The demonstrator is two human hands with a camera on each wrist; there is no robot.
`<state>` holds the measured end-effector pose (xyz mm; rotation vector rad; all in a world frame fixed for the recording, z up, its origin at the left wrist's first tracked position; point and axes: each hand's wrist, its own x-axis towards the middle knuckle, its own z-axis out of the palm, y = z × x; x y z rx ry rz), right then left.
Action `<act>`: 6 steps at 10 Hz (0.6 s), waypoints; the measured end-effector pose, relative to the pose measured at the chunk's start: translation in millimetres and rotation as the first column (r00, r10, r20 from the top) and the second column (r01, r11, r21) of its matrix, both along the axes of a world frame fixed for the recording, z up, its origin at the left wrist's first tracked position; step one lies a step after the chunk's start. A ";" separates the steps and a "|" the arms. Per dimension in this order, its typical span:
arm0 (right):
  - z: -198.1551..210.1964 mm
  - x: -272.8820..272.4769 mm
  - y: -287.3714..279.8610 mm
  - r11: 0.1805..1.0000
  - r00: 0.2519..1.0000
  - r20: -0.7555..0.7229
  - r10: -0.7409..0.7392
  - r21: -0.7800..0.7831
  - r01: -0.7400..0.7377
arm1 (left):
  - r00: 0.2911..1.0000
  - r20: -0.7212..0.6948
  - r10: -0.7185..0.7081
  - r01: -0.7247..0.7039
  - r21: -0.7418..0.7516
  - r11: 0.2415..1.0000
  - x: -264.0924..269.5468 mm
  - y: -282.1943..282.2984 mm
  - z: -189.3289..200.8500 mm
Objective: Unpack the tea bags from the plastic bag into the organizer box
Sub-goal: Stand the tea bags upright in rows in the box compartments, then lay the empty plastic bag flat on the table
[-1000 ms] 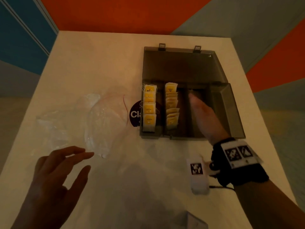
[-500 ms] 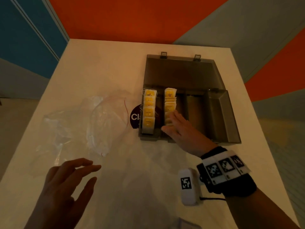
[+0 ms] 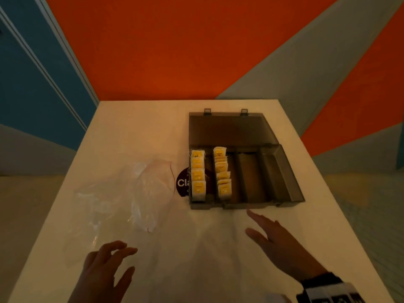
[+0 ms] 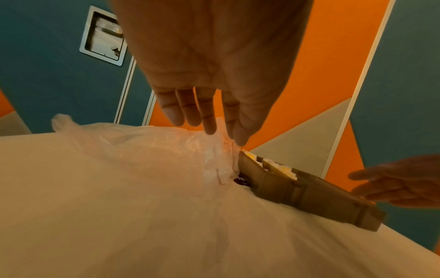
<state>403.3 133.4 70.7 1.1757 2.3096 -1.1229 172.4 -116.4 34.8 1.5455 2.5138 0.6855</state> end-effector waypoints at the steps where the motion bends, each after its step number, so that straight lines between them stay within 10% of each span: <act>1: 9.6 5.4 -15.0 0.998 0.996 0.052 0.068 0.001 -0.068 | 1.000 0.023 0.016 -0.017 0.050 0.999 -6.9 -3.0 -7.2; 5: 58.3 14.6 -59.6 0.985 0.996 0.052 0.075 0.153 -0.082 | 0.890 0.455 -0.009 0.077 -0.131 0.988 -18.3 -49.0 -32.7; 6: 66.5 15.0 -65.2 0.982 0.995 0.028 0.100 0.158 -0.103 | 0.834 0.490 0.253 -0.232 -0.104 0.967 -10.0 -58.5 -36.5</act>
